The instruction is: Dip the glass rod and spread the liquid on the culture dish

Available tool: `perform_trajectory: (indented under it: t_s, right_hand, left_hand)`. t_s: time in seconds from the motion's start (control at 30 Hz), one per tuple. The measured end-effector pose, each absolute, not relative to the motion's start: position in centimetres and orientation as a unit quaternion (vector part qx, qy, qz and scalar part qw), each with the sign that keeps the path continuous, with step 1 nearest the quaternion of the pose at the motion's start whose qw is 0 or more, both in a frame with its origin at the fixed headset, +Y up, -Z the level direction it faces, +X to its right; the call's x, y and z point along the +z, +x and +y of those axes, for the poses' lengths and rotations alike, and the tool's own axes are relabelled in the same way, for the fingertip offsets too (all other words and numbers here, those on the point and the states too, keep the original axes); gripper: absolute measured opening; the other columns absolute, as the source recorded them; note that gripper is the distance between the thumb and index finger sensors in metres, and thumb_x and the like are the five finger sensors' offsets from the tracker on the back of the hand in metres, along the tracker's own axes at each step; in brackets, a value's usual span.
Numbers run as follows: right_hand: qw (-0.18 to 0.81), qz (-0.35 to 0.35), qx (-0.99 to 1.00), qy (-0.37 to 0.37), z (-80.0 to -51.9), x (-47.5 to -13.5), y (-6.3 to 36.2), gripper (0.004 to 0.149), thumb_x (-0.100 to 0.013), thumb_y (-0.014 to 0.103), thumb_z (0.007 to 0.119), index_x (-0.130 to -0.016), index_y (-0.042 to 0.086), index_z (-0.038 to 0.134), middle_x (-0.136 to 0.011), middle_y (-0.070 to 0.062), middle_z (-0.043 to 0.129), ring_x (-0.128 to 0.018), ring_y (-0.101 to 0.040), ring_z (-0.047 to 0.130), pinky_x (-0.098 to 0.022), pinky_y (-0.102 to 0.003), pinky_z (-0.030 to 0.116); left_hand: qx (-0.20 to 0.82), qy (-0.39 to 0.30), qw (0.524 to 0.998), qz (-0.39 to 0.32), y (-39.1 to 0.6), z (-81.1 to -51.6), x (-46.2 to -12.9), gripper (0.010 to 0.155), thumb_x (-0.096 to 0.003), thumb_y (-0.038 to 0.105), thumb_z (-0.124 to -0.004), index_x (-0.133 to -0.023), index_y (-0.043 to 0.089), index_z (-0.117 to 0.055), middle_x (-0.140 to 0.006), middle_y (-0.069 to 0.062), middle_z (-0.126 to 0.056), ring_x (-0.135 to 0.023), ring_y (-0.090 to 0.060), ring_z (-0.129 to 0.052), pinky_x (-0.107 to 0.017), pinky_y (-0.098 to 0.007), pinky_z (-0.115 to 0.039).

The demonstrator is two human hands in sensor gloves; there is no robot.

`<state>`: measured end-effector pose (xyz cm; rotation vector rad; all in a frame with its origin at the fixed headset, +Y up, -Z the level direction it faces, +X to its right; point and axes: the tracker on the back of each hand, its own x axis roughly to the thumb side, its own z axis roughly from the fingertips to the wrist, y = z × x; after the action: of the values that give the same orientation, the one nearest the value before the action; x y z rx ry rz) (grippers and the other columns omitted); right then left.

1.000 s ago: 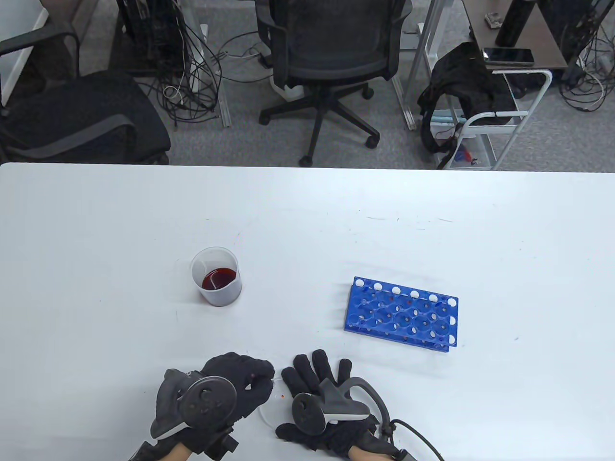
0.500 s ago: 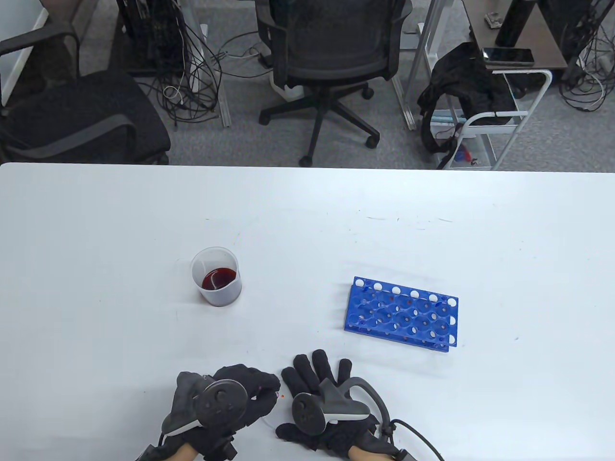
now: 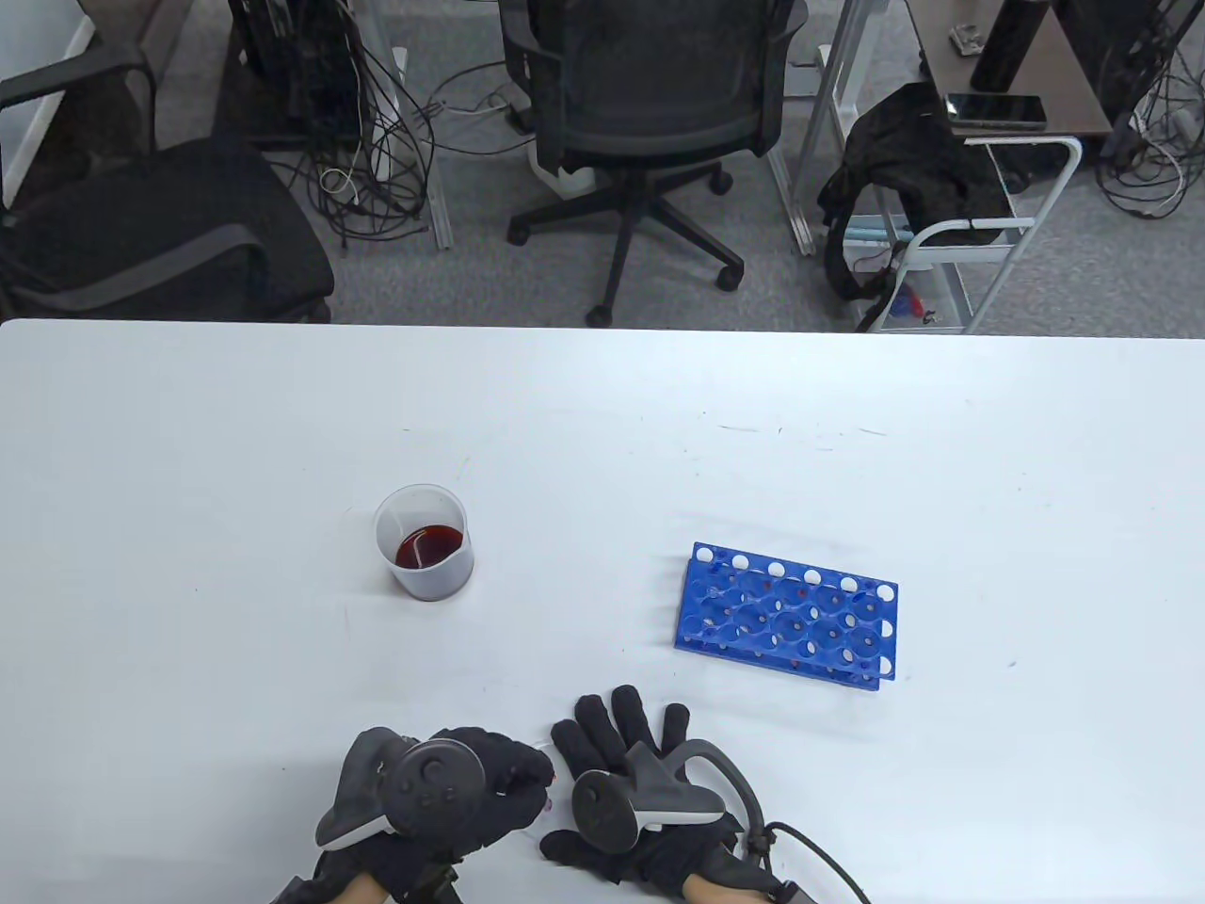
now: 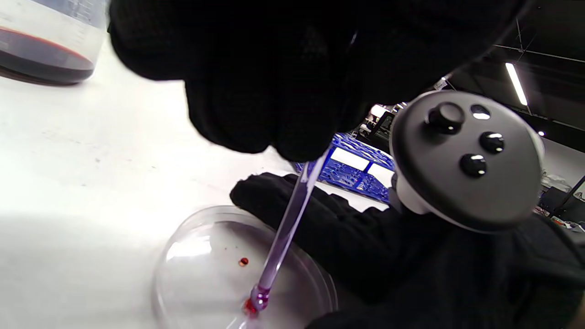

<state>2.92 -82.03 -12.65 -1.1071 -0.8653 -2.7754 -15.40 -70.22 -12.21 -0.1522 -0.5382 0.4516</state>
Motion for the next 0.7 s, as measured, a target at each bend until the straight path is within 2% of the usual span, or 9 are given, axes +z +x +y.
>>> perform_trajectory:
  t_s: [0.7]
  right_hand:
    - [0.015, -0.278, -0.892, -0.356, -82.03, -12.65, 2.92, 0.102, -0.056, 0.077, 0.03, -0.104, 0.007, -0.026, -0.107, -0.028, -0.025, -0.092, -0.059, -0.021, -0.055, -0.085, 0.003]
  left_hand:
    - [0.2, -0.037, 0.953, -0.225, -15.52, -70.11, -12.11, 0.04, -0.0481, 0.049, -0.087, -0.078, 0.024, -0.096, -0.069, 0.002, -0.107, -0.055, -0.027, -0.11, -0.045, -0.037, -0.093]
